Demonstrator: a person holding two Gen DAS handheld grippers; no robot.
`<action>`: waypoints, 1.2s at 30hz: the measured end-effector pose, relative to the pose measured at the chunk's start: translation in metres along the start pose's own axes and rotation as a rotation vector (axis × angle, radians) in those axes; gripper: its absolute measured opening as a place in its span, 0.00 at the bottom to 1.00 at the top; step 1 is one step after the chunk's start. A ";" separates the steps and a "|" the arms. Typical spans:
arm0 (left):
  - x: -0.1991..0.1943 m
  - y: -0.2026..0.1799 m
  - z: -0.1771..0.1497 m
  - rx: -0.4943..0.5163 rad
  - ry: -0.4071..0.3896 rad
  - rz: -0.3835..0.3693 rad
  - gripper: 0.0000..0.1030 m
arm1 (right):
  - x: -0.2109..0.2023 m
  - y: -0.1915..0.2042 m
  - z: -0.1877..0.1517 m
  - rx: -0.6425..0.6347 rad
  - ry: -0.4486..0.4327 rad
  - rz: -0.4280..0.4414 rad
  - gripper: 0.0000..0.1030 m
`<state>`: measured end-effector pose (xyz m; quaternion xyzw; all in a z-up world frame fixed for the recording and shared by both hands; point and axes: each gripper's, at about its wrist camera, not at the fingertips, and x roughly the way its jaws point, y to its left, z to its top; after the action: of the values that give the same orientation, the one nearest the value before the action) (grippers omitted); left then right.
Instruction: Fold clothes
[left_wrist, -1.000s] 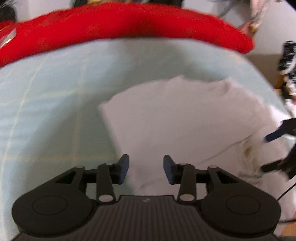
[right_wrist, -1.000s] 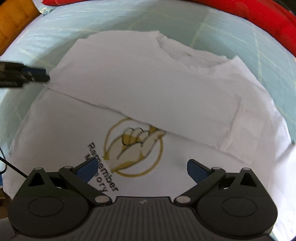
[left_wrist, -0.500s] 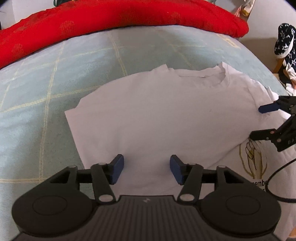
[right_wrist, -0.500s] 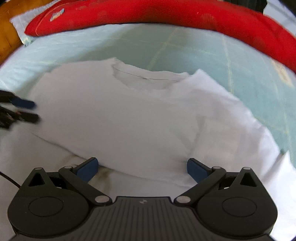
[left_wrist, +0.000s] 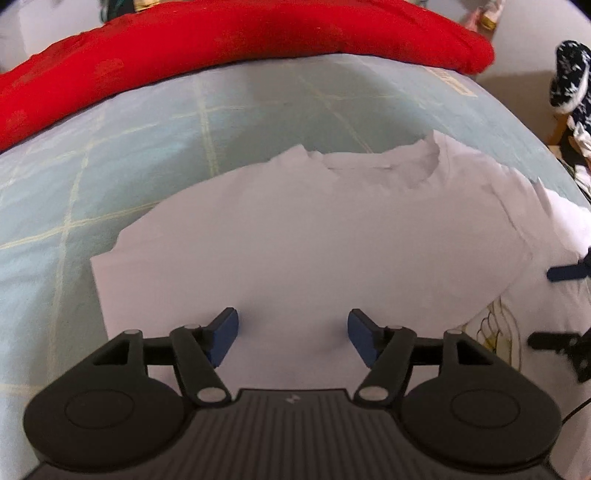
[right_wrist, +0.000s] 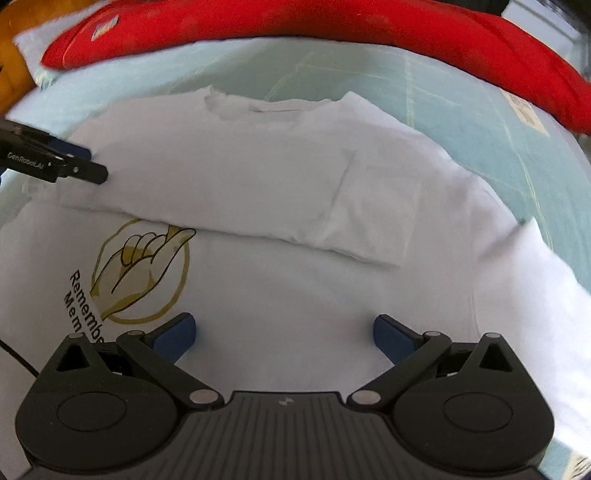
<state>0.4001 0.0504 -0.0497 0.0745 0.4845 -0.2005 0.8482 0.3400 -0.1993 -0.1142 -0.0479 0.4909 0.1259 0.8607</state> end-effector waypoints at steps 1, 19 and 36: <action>-0.005 -0.003 0.002 -0.001 -0.017 -0.006 0.64 | 0.001 0.002 -0.001 -0.011 -0.003 -0.008 1.00; 0.012 -0.060 0.031 -0.017 -0.013 -0.019 0.69 | -0.047 -0.107 -0.008 0.228 -0.165 -0.157 1.00; 0.034 -0.117 0.047 0.045 0.011 -0.057 0.70 | -0.027 -0.179 -0.053 0.378 -0.081 -0.260 1.00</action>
<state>0.4039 -0.0799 -0.0462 0.0809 0.4865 -0.2351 0.8376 0.3294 -0.3872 -0.1255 0.0564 0.4604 -0.0786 0.8824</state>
